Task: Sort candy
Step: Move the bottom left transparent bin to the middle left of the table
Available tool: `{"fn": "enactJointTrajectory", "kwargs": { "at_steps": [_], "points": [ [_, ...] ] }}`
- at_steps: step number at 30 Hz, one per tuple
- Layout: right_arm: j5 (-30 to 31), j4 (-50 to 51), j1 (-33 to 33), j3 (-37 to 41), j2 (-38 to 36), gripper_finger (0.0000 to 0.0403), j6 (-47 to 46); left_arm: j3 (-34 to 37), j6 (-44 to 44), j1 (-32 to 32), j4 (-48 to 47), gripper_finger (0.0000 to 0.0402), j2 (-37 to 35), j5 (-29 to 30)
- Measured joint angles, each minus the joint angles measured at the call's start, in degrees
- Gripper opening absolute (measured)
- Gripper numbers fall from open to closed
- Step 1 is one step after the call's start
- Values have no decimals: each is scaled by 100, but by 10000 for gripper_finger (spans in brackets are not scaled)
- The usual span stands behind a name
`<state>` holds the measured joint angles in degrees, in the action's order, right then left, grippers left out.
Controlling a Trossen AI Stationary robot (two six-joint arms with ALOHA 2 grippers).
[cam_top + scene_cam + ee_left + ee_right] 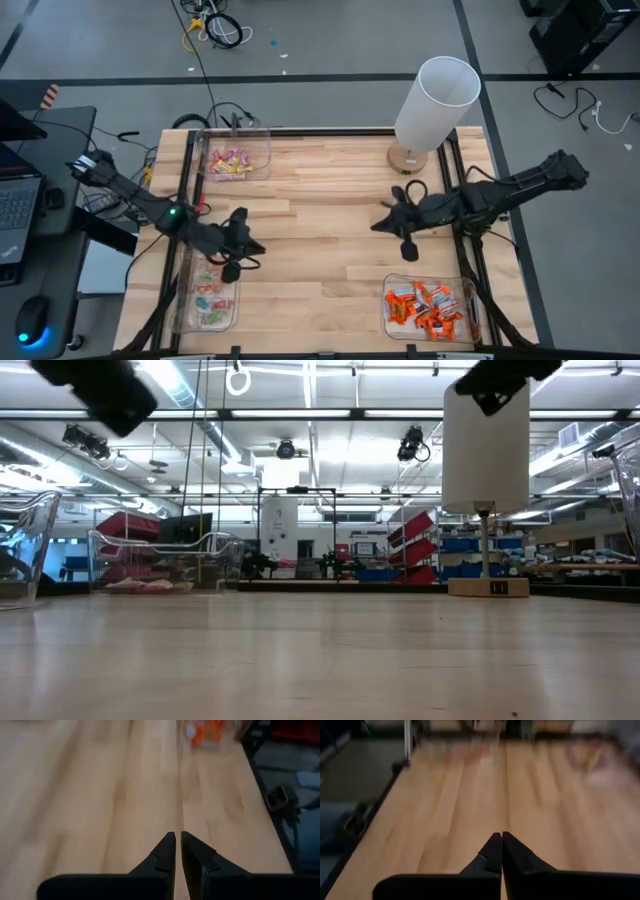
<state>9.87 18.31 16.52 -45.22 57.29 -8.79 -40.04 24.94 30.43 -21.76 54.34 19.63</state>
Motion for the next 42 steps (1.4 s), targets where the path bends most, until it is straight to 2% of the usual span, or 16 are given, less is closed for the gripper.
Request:
{"fn": "enactJointTrajectory", "kwargs": {
  "at_steps": [4, 9, 14, 19, 27, 36, 42],
  "points": [
    [-328, 878, 312, -447, 367, 0, -608, -126, 871, 295, -389, 30, 166, -455],
    [-519, 1308, 666, -730, 725, 0, -1200, -358, 1838, 641, -818, 22, 494, -1039],
    [-523, 1434, 834, -808, 915, 0, -1422, -715, 3383, 889, -2425, 9, 789, -1086],
    [-508, 1388, 865, -814, 993, 0, -1417, -775, 4135, 952, -3107, 2, 961, -1101],
    [-497, 1337, 862, -812, 1109, 0, -1358, -729, 4345, 933, -3704, 1, 1330, -688],
    [-397, 1272, 858, -812, 1109, 0, -1209, -729, 3999, 934, -3576, 1, 1847, -240],
    [-339, 1259, 858, -810, 1109, 0, -1162, -729, 3979, 933, -3461, 1, 1924, 213]
  ]
}}
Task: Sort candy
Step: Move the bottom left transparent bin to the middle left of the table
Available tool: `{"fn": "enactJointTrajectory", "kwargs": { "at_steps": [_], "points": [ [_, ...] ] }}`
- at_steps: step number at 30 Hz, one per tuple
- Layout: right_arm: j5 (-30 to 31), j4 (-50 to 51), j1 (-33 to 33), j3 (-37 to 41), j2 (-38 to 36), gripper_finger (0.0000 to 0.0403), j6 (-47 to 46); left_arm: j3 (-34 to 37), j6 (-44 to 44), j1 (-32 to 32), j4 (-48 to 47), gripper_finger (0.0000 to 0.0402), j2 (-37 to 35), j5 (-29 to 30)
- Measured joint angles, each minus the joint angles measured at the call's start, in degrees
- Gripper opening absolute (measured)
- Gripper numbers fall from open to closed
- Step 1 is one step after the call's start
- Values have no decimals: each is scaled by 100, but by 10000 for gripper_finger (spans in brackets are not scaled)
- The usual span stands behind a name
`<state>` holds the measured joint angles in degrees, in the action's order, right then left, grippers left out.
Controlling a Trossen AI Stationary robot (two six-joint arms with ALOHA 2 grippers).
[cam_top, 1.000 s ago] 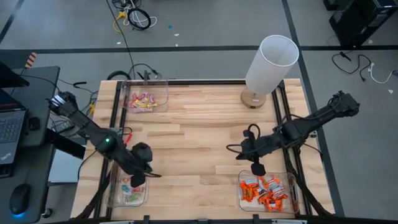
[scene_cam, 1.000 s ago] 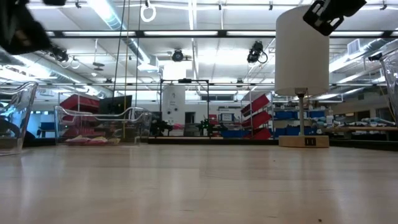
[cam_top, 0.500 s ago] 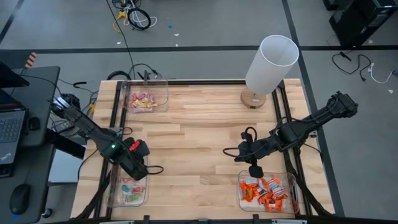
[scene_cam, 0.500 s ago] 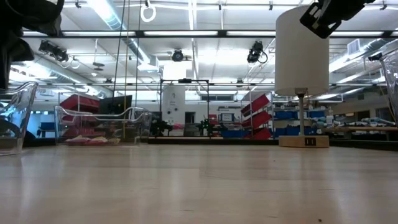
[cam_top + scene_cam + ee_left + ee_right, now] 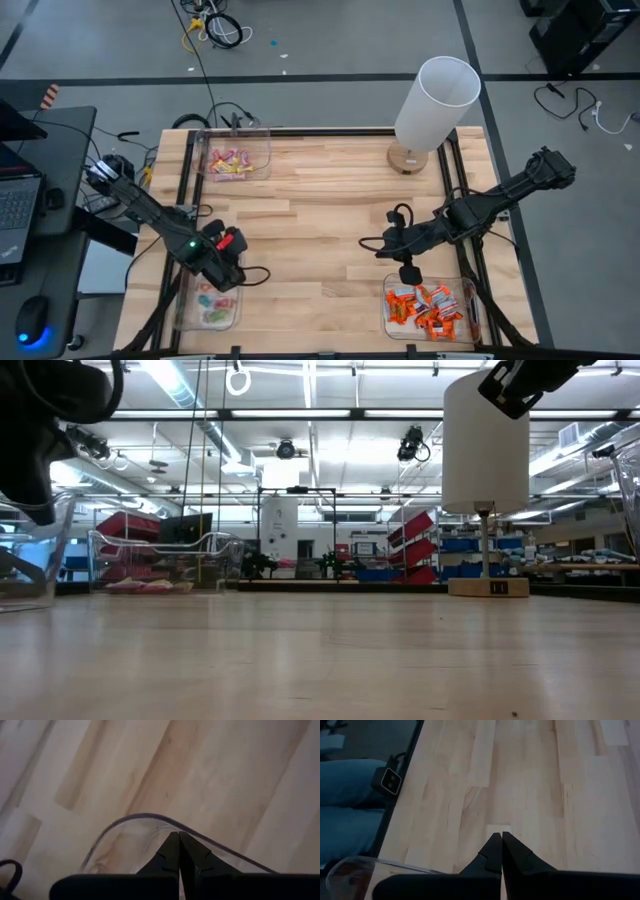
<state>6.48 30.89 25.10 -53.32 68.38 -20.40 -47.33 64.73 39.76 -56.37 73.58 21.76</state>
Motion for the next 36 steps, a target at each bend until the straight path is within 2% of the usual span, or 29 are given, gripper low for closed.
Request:
{"fn": "enactJointTrajectory", "kwargs": {
  "at_steps": [6, 19, 26, 30, 33, 36],
  "points": [
    [11, -185, -11, 2, 0, 0, 142, 4, -339, -166, 255, 1, 0, 195],
    [24, -337, -11, 4, 0, 0, 297, 4, -2132, -1210, 1190, 1, 0, 431],
    [296, -392, -13, 4, 0, 0, 411, 9, -3190, -1868, 1769, 1, -2, 476],
    [297, -431, -11, 4, -2, 0, 411, -308, -3590, -1979, 1786, 1, -3, 457],
    [297, -435, -11, 7, -2, 0, 410, -812, -3617, -1953, 1346, 1, -9, 261],
    [297, -433, -11, 6, -2, 0, 409, -1335, -3615, -1663, 880, 1, -11, -580]
  ]
}}
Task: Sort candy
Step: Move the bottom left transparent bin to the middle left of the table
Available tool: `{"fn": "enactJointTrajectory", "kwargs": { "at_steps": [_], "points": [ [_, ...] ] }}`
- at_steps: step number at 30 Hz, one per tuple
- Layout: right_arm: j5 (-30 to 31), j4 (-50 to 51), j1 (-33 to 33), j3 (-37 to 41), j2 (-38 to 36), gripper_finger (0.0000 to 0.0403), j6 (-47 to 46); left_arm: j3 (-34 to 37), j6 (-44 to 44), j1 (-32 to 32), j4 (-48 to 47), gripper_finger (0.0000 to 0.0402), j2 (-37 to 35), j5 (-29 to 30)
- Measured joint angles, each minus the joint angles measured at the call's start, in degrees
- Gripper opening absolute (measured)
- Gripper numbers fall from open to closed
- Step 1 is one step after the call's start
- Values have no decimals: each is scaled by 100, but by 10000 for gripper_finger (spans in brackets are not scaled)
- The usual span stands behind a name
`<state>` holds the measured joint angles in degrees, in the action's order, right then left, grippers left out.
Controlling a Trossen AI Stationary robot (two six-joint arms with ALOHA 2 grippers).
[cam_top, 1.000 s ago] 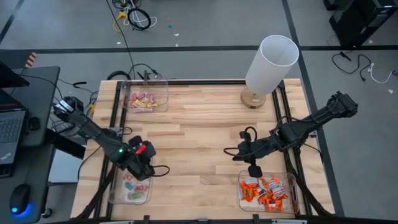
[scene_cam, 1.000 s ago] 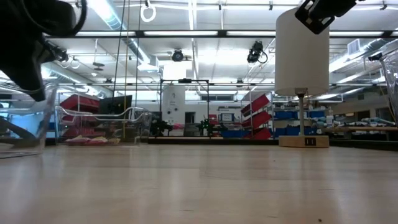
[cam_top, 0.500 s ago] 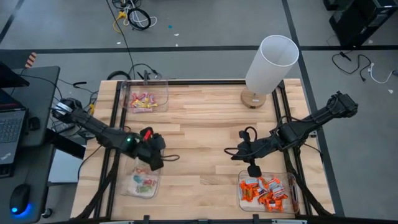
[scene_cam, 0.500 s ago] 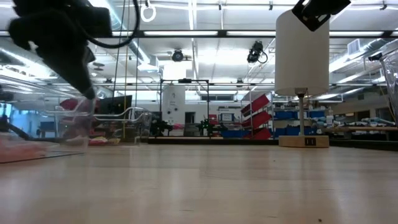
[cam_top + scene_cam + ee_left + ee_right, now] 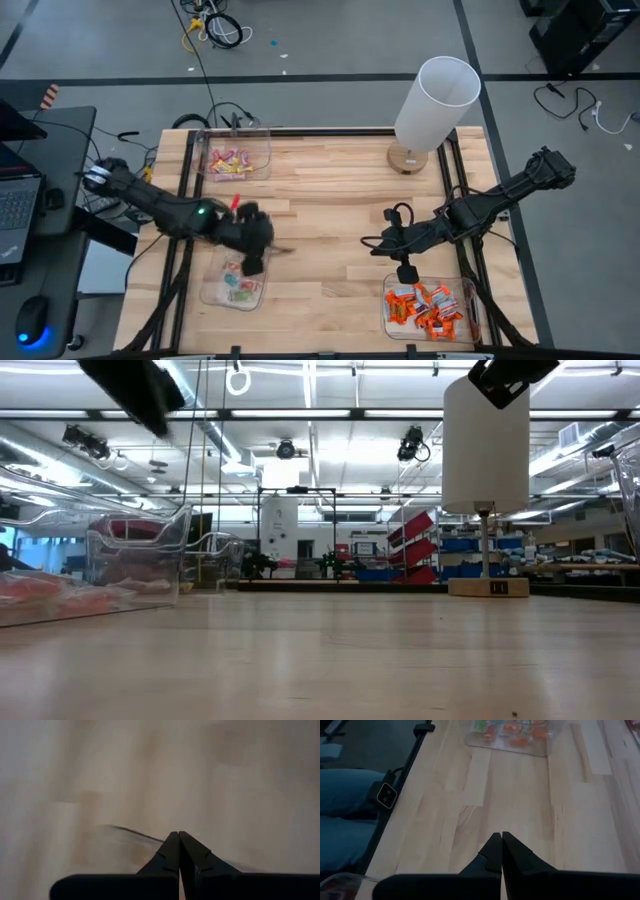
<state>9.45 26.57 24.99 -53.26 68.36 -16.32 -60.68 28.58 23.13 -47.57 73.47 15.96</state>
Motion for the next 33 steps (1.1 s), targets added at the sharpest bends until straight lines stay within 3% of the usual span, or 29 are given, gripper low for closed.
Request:
{"fn": "enactJointTrajectory", "kwargs": {
  "at_steps": [4, 7, 13, 18, 25, 33],
  "points": [
    [2, 0, 0, 1, 0, 0, 0, -415, 232, 764, -157, 0, -5, -1394],
    [9, -6, 0, 1, 0, 0, 7, -546, 974, 1418, -143, 0, -4, -1785],
    [15, -160, 0, 1, 0, 0, 248, -543, 2239, 2546, -167, 0, 22, -1308],
    [17, -258, 0, 1, 0, 0, 299, -543, 2721, 3114, -169, 0, 324, -1208],
    [15, -259, 4, 1, 0, 0, 301, -543, 2715, 3336, -172, 0, 1141, -1188],
    [15, -302, 4, 1, 0, 0, 302, -543, 2436, 3312, -363, 0, 1732, -586]
  ]
}}
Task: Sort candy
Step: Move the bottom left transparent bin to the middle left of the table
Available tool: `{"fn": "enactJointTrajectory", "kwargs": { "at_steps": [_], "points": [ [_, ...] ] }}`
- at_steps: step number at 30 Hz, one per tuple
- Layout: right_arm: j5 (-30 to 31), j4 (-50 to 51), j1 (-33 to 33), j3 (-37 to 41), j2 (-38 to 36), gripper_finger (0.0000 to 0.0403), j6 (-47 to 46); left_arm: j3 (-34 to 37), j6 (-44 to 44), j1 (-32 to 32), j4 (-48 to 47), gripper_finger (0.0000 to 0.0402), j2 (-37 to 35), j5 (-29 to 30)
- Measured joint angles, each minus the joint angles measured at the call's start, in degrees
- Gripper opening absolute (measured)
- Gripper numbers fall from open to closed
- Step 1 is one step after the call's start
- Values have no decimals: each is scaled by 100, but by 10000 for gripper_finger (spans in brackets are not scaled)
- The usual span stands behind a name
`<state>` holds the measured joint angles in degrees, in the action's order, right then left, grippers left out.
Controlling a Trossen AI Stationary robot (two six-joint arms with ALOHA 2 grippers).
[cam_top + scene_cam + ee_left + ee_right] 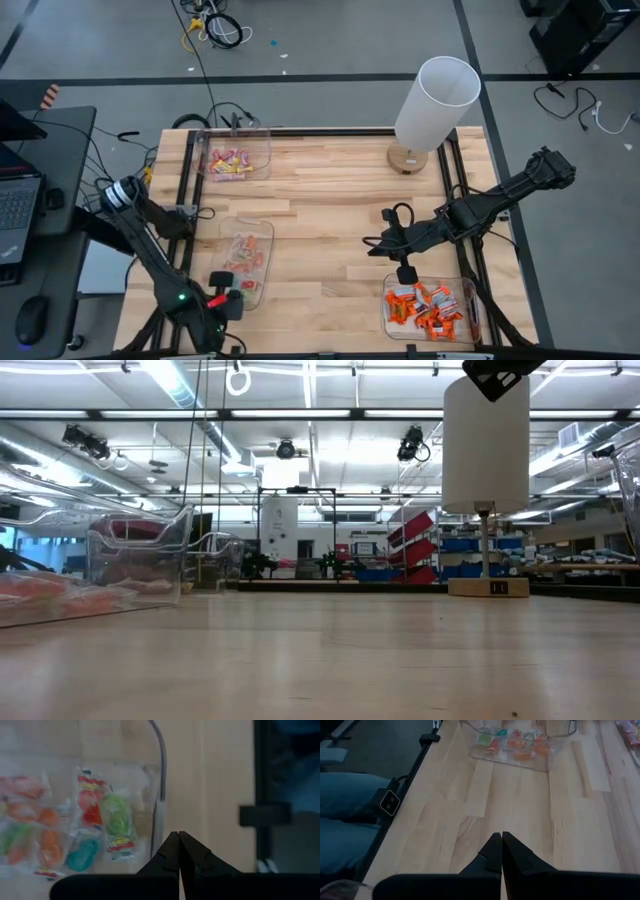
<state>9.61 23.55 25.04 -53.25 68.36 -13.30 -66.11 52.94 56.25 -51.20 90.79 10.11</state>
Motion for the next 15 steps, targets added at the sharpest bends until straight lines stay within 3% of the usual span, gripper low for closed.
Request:
{"fn": "enactJointTrajectory", "kwargs": {
  "at_steps": [8, 15],
  "points": [
    [0, -128, 0, 0, 0, 0, 88, 0, -325, -247, -314, 0, 67, 1064],
    [0, -133, 0, 0, 0, 0, 107, 0, -508, -629, -810, 0, 67, 1468]
  ]
}}
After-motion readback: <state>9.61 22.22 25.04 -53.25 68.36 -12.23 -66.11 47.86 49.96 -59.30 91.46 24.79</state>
